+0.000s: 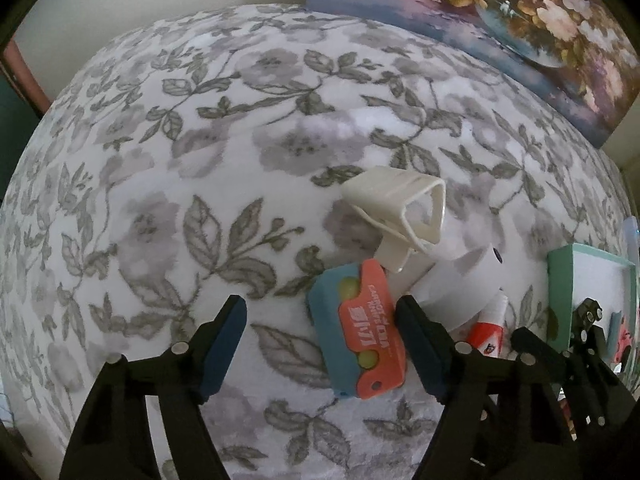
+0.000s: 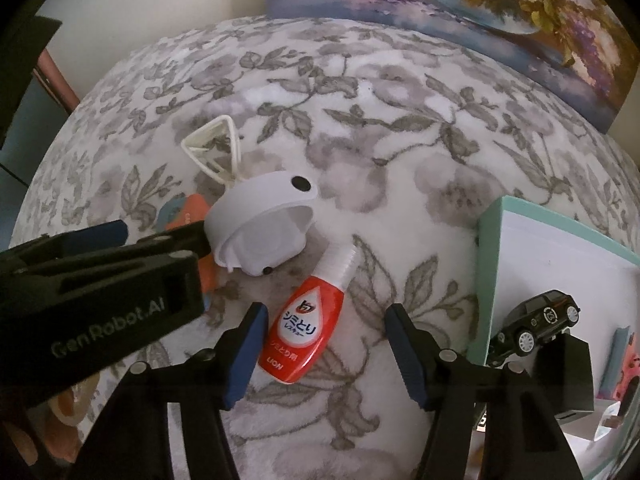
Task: Organize rigid objects
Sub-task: 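Grasp the orange-and-blue case with the left gripper while the right grasps the red bottle, then carry the orange-and-blue case and red bottle together over the white tray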
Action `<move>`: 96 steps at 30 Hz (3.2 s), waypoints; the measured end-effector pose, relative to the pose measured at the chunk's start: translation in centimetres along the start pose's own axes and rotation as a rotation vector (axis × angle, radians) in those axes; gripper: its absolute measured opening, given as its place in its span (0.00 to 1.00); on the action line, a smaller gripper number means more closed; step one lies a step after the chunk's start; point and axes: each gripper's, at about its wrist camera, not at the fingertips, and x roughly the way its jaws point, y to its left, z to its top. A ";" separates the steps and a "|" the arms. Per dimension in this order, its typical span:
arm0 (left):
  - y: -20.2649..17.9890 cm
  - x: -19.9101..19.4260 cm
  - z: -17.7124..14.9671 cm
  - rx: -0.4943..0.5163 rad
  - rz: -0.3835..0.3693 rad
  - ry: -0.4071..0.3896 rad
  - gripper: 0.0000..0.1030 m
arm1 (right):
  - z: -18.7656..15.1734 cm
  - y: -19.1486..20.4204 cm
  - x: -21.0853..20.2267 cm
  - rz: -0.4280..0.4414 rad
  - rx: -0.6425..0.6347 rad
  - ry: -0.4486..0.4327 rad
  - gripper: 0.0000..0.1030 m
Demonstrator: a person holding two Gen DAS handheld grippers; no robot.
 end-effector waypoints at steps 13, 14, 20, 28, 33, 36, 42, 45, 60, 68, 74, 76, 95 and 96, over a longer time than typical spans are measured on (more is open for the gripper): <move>-0.9 1.1 -0.2 0.029 0.032 0.044 0.43 | 0.1 0.0 0.1 -0.005 -0.005 -0.005 0.61; -0.7 1.1 -0.2 0.024 0.027 0.045 0.43 | 0.1 0.0 0.1 -0.006 -0.005 -0.005 0.61; 0.2 1.2 -0.2 0.004 0.015 0.045 0.42 | 0.2 0.6 0.3 -0.038 -0.034 -0.016 0.46; 1.5 0.7 -1.2 0.005 0.020 0.039 0.42 | 0.1 0.9 0.1 -0.035 -0.055 -0.021 0.31; 1.4 0.4 -1.7 0.003 0.033 0.038 0.42 | -0.3 0.5 -0.5 -0.024 -0.044 -0.025 0.30; 1.5 -0.2 -1.8 -0.004 0.028 0.033 0.42 | -0.6 0.1 -1.4 -0.017 -0.036 -0.034 0.30; 1.4 -2.2 -2.3 -0.012 0.031 -0.003 0.42 | -1.3 -0.8 -2.9 -0.002 -0.017 -0.048 0.30; 1.3 -3.6 -2.5 -0.014 0.032 -0.032 0.42 | -1.6 -1.3 -3.9 0.006 -0.001 -0.062 0.30; -3.2 -12.1 -3.7 0.056 -0.057 -0.211 0.42 | -4.2 -7.4 -10.9 0.020 0.166 -0.167 0.30; -8.4 -14.0 -6.2 0.175 -0.100 -0.235 0.42 | -6.7 -13.6 -12.9 0.009 0.319 -0.182 0.30; -14.0 -13.9 -8.3 0.298 -0.135 -0.202 0.42 | -8.8 -18.3 -13.6 -0.022 0.415 -0.184 0.30; -15.5 -13.8 -9.0 0.332 -0.144 -0.195 0.42 | -9.3 -19.9 -13.6 -0.030 0.451 -0.181 0.30; -23.8 -9.8 -13.1 0.515 -0.121 -0.059 0.42 | -12.0 -24.9 -10.8 -0.017 0.534 -0.071 0.31; -23.8 -9.7 -13.1 0.517 -0.119 -0.056 0.42 | -12.1 -24.9 -10.6 -0.016 0.535 -0.063 0.31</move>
